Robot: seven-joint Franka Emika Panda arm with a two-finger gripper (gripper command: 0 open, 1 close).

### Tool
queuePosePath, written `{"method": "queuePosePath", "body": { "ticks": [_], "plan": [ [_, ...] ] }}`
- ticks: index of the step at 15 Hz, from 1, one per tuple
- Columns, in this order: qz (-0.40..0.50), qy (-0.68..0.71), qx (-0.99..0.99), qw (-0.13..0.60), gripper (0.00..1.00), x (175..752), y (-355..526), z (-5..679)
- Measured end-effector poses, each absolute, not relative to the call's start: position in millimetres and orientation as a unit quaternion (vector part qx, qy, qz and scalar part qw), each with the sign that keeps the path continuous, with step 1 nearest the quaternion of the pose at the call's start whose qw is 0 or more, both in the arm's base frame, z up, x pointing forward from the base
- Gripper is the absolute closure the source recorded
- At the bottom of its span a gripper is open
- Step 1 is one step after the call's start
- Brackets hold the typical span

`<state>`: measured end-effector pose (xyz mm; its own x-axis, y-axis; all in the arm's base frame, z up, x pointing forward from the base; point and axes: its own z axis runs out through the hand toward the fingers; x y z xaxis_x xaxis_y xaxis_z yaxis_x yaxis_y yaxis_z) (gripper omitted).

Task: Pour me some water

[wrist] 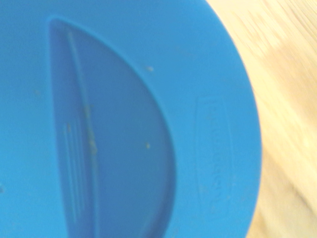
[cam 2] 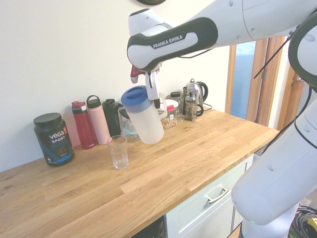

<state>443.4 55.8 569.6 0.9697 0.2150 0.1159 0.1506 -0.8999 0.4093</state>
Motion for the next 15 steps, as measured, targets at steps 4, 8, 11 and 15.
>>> {"method": "queuePosePath", "body": {
  "ticks": [4,8,11,15],
  "plan": [
    [0.050,0.164,0.936,0.307,1.00,453.5,91.2,539.7],
    [0.042,0.192,0.907,0.373,1.00,461.1,99.8,536.4],
    [0.045,0.201,0.889,0.409,1.00,469.8,103.4,528.5],
    [0.041,0.212,0.874,0.436,1.00,487.1,117.8,507.3]
  ]
}}
